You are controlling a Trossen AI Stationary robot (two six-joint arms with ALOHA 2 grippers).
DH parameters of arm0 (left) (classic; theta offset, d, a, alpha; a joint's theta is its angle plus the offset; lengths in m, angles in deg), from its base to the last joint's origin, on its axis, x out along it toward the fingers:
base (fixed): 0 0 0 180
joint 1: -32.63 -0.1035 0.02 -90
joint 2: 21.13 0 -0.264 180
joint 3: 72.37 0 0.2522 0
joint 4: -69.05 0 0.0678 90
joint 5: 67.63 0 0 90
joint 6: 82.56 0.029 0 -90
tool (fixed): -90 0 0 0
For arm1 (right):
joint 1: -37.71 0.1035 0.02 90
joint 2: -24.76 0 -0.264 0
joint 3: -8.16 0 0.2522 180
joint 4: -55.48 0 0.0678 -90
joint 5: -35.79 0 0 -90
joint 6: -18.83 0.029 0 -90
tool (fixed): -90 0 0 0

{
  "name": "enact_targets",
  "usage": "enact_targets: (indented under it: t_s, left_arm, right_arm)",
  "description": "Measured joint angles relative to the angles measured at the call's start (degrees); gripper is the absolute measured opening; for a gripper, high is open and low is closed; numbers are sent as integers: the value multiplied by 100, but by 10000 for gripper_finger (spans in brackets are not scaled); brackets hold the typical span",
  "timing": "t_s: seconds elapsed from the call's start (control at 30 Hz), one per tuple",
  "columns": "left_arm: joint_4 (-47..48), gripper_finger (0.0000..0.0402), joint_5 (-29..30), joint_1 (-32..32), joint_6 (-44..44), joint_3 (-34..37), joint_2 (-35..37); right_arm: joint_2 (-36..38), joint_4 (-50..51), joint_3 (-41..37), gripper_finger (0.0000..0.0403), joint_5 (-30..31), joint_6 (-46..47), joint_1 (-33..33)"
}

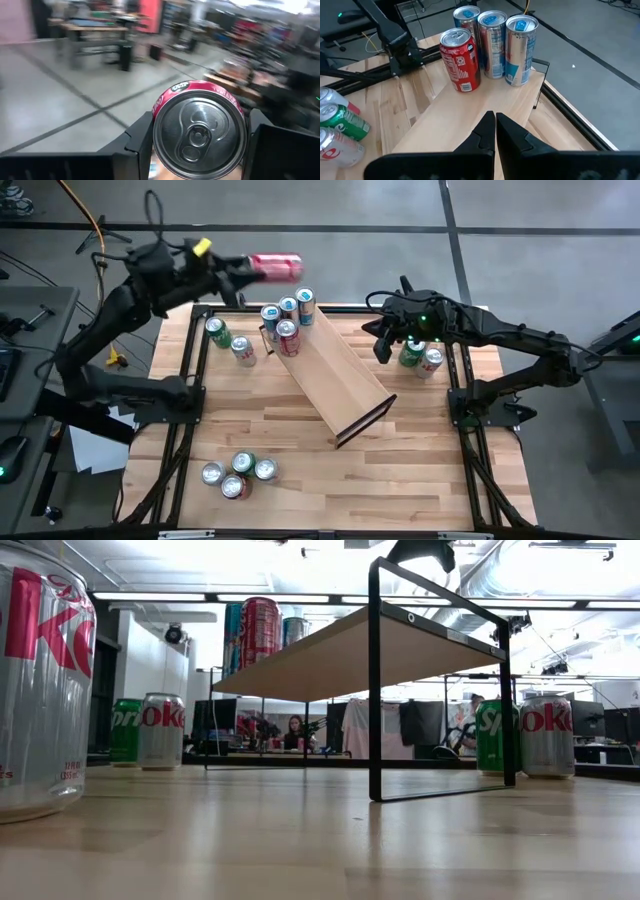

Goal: Place canned beverage on shelf
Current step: Put the top red soda can on the shelf aligned with the other red soda can

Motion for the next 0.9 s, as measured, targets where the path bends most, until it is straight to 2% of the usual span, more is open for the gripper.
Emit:
enact_targets:
  t_s: [0.2,0.37,0.67,0.9]
  left_arm:
    - [1158,117,680,1636,711,-1160,-1032]
    - [2197,117,732,2390,1360,-2164,-1958]
    - [3941,117,634,2799,1553,-3350,-3581]
    - [4723,117,590,2773,1505,-3640,-4231]
  right_arm:
    - [223,25,-2,0,54,-131,0]
    - [470,134,-2,0,223,-133,0]
    - [545,416,-2,0,319,-106,0]
    - [519,532,-2,0,321,-89,-1]
